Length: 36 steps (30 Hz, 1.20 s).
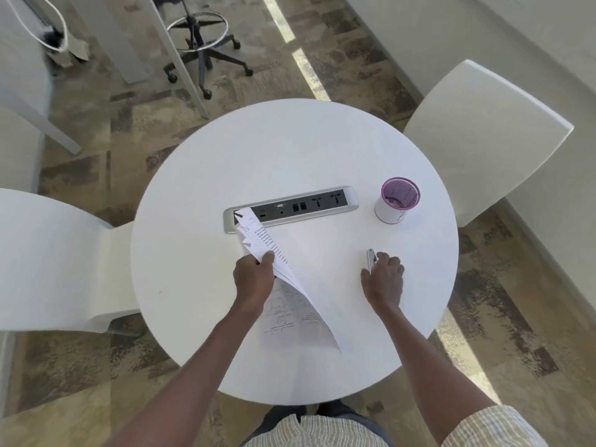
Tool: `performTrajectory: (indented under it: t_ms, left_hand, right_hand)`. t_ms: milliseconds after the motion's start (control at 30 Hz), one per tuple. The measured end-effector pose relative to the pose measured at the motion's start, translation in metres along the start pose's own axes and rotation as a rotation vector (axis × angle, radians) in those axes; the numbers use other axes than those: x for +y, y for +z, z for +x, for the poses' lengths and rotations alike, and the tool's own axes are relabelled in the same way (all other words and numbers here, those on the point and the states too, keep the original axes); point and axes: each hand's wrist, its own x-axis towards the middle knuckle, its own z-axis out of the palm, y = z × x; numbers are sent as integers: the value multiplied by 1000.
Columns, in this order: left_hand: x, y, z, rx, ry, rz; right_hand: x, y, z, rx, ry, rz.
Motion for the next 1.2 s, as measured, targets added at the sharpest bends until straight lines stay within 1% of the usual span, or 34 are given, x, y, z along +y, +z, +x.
performTrajectory:
  t_ms: [33, 100, 167, 233, 333, 433, 567, 633, 733, 867, 933, 1000, 1100, 1200]
  left_hand:
    - [3, -3, -3, 8, 20, 15]
    - [9, -8, -8, 22, 61, 37]
    - [15, -16, -16, 53, 91, 42]
    - [19, -26, -24, 84, 108, 33]
    - [24, -41, -33, 105, 142, 24]
    - [33, -60, -46, 92, 191, 31]
    - [46, -85, -57, 15, 241, 39]
    - [52, -100, -60, -41, 265, 20]
    - [60, -126, -63, -168, 332, -38]
    - [62, -155, -57, -319, 359, -61]
    - [60, -167, -52, -344, 356, -63]
    - [57, -179, -44, -346, 342, -81]
    - [48, -193, -31, -294, 320, -86]
    - [33, -195, -15, -186, 301, -32]
  right_hand:
    - [-4, -1, -3, 22, -26, 19]
    - [-18, -5, -7, 42, -101, 132]
    - [-38, -8, -13, -8, -201, 265]
    - [-60, -9, -18, -135, -253, 406]
    - [-89, -11, -28, -367, -185, 595]
    - [-105, -17, -37, -534, -161, 696]
    - [-112, -27, -42, -727, -235, 742]
    - [-115, -31, -43, -788, -256, 767]
    - [-121, -38, -49, -875, -259, 847]
    - [-127, -41, -51, -989, -301, 954]
    - [-133, -44, -53, -1020, -315, 1009]
    - [-137, -45, -55, -1006, -313, 1034]
    - [-141, -46, -63, -918, -284, 1056]
    - [-145, -48, -77, -766, -239, 1058]
